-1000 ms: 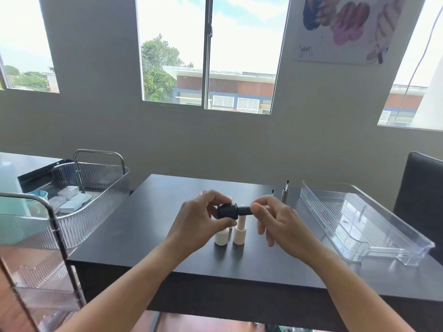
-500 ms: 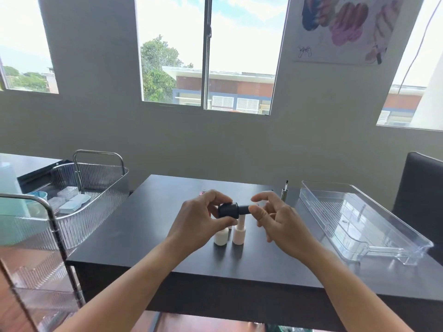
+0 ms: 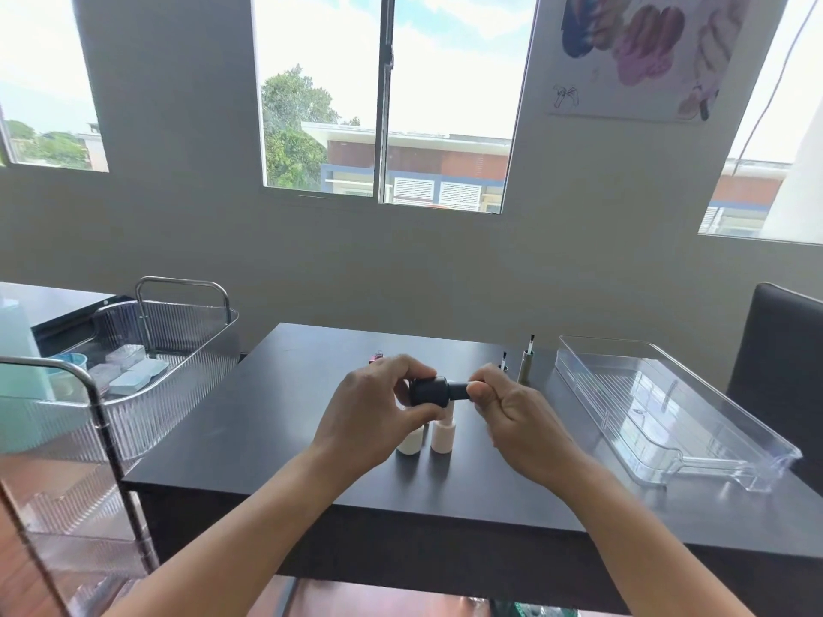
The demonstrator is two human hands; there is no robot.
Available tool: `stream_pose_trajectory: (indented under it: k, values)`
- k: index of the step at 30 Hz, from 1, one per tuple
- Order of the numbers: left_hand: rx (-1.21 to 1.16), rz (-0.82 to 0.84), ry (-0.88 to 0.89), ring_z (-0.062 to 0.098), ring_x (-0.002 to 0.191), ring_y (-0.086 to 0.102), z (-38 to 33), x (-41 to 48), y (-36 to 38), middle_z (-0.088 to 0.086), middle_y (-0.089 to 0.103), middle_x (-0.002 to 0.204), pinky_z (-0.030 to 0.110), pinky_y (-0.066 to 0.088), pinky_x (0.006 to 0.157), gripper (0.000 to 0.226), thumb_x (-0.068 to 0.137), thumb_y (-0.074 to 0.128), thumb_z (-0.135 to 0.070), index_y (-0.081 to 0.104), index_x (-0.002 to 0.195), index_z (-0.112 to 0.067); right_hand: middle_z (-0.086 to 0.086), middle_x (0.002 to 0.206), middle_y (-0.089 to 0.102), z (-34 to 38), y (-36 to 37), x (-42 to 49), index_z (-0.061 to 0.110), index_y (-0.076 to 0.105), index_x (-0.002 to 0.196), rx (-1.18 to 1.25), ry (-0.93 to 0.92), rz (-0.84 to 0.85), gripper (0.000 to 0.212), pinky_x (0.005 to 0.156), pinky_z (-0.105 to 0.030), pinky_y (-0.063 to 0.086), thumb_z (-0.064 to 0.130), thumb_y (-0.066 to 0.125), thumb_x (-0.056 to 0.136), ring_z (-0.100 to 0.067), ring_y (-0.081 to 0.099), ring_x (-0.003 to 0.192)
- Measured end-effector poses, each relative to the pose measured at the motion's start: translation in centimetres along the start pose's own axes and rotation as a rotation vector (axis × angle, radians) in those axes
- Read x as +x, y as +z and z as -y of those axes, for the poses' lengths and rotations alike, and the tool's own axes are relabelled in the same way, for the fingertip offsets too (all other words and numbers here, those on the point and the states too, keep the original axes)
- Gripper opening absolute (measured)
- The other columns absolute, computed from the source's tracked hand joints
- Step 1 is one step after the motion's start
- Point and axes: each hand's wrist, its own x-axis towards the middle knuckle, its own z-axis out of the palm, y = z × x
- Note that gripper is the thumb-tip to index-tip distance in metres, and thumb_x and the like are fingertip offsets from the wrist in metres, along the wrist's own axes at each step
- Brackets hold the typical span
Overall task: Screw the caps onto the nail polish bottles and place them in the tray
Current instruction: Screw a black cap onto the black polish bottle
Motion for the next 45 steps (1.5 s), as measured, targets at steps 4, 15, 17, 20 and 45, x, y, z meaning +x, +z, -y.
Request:
stream_pose_trajectory:
  k: [4, 15, 17, 20, 45]
  values:
    - [0.092, -0.048, 0.075, -0.009, 0.085, 0.058, -0.1, -0.4, 0.0, -0.030, 0.060, 0.085, 0.004, 0.041, 0.068, 0.037, 0.069, 0.087, -0.034, 0.071, 0.102, -0.032, -0.014, 0.066, 0.051, -0.2, 0.5, 0.1, 0.032, 0.043, 0.079, 0.094, 0.019, 0.022, 0.026, 0.059, -0.050, 0.047, 0.043, 0.037, 0.102, -0.037, 0.051, 0.060]
    - [0.030, -0.060, 0.037, -0.008, 0.077, 0.061, 0.7, 0.0, -0.1, -0.025, 0.066, 0.078, 0.003, 0.041, 0.063, 0.036, 0.067, 0.089, -0.031, 0.066, 0.094, -0.038, 0.003, 0.058, 0.047, 0.2, 0.8, 0.7, 0.028, 0.051, 0.075, 0.361, 0.080, 0.053, 0.030, 0.051, -0.040, 0.041, 0.045, 0.046, 0.098, -0.017, 0.047, 0.048]
    - [-0.110, -0.035, -0.095, -0.003, 0.077, 0.066, 1.0, 0.7, -0.5, -0.027, 0.070, 0.083, 0.005, 0.046, 0.062, 0.036, 0.063, 0.088, -0.034, 0.063, 0.088, -0.041, 0.005, 0.055, 0.051, 0.7, 0.0, 1.3, 0.016, 0.057, 0.082, 0.506, 0.083, 0.073, 0.039, 0.049, -0.032, 0.042, 0.054, 0.052, 0.090, -0.014, 0.049, 0.043]
    - [-0.326, -0.035, -0.268, 0.008, 0.068, 0.073, 2.3, 1.7, -1.2, -0.018, 0.076, 0.080, 0.027, 0.060, 0.062, 0.036, 0.062, 0.087, -0.034, 0.063, 0.089, -0.038, 0.001, 0.059, 0.058, 0.3, -1.7, 2.6, 0.007, 0.062, 0.097, 0.626, 0.131, 0.013, 0.055, 0.042, -0.023, 0.044, 0.059, 0.051, 0.083, -0.014, 0.054, 0.043]
    - [-0.077, 0.132, -0.471, 0.005, 0.089, 0.071, 8.1, 0.4, 0.7, -0.010, 0.076, 0.096, 0.029, 0.055, 0.090, 0.034, 0.072, 0.086, -0.028, 0.073, 0.103, -0.028, -0.014, 0.107, 0.071, -11.0, 3.7, 7.9, 0.007, 0.069, 0.102, -0.086, 0.594, -0.188, 0.034, 0.078, -0.034, 0.044, 0.034, 0.070, 0.082, -0.032, 0.063, 0.104]
